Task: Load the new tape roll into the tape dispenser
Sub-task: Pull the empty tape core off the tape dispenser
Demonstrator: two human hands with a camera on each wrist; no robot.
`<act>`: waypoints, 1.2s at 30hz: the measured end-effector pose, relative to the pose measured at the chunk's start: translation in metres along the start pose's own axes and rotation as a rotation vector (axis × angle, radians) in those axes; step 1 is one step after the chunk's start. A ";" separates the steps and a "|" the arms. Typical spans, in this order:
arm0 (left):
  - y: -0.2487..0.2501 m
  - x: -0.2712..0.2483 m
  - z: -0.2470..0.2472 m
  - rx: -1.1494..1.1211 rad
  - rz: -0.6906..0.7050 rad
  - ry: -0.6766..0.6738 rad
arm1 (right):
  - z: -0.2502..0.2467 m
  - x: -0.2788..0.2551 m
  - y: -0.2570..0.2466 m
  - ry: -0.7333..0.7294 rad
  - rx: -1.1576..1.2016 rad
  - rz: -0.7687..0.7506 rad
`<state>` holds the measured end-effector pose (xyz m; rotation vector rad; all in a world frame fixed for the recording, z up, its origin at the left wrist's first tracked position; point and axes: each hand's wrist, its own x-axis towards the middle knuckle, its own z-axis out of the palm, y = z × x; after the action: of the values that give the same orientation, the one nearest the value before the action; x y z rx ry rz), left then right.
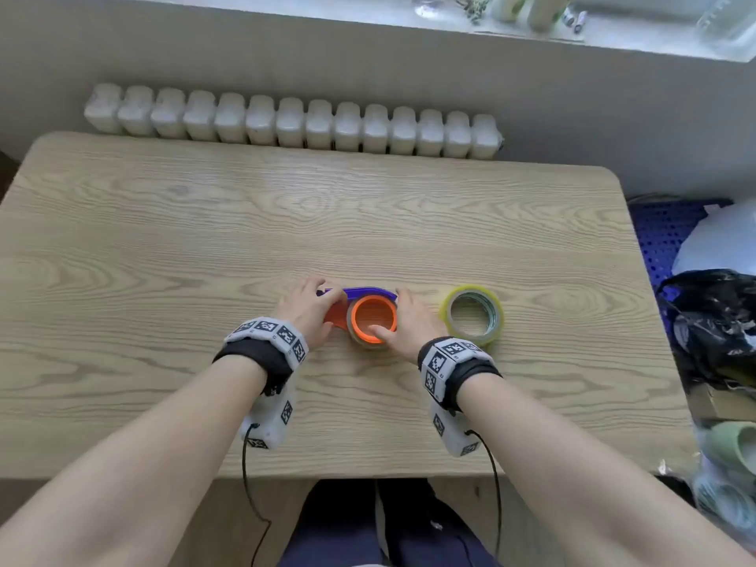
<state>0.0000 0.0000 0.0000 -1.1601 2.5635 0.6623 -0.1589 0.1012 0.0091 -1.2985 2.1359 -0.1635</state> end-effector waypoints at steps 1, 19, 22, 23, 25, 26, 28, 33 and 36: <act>-0.001 0.000 0.002 0.015 -0.007 -0.022 | 0.002 0.000 -0.001 -0.020 0.038 0.038; -0.012 0.005 0.014 -0.057 0.051 0.040 | 0.034 0.006 0.002 0.043 0.183 0.124; -0.010 0.005 0.013 -0.059 0.042 0.056 | 0.035 0.006 0.004 0.075 0.197 0.114; -0.009 0.006 0.012 -0.075 0.035 0.063 | 0.036 0.006 0.004 0.086 0.198 0.113; -0.008 0.007 0.011 -0.098 0.017 0.056 | 0.038 0.006 0.005 0.081 0.193 0.112; -0.007 0.008 0.010 -0.099 0.014 0.047 | 0.038 0.006 0.004 0.069 0.186 0.110; -0.008 0.009 0.009 -0.093 0.011 0.028 | 0.037 0.006 0.004 0.049 0.169 0.106; -0.005 0.007 0.004 -0.025 0.020 0.013 | 0.033 0.010 0.002 0.069 0.166 0.092; -0.003 0.006 0.002 -0.001 0.009 0.009 | 0.030 0.010 0.002 0.074 0.185 0.076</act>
<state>-0.0010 -0.0046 -0.0051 -1.1549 2.5781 0.6620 -0.1467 0.0996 -0.0200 -1.1189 2.1717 -0.3732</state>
